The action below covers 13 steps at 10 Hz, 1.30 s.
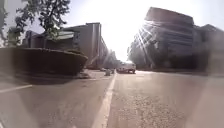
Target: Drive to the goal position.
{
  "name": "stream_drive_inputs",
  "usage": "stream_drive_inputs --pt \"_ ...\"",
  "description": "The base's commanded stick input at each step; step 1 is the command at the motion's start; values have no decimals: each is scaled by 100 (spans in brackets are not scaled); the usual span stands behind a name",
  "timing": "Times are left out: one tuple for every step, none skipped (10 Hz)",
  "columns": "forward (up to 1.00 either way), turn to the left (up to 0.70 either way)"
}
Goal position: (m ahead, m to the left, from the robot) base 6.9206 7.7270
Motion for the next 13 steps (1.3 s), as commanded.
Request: stream_drive_inputs --pt "70 0" --pt "70 0" --pt "70 0" --pt "70 0" --pt "70 0" --pt "70 0" --pt "70 0" --pt "70 0" --pt "70 0" --pt "70 0" --pt "70 0" --pt "70 0" --pt "70 8"
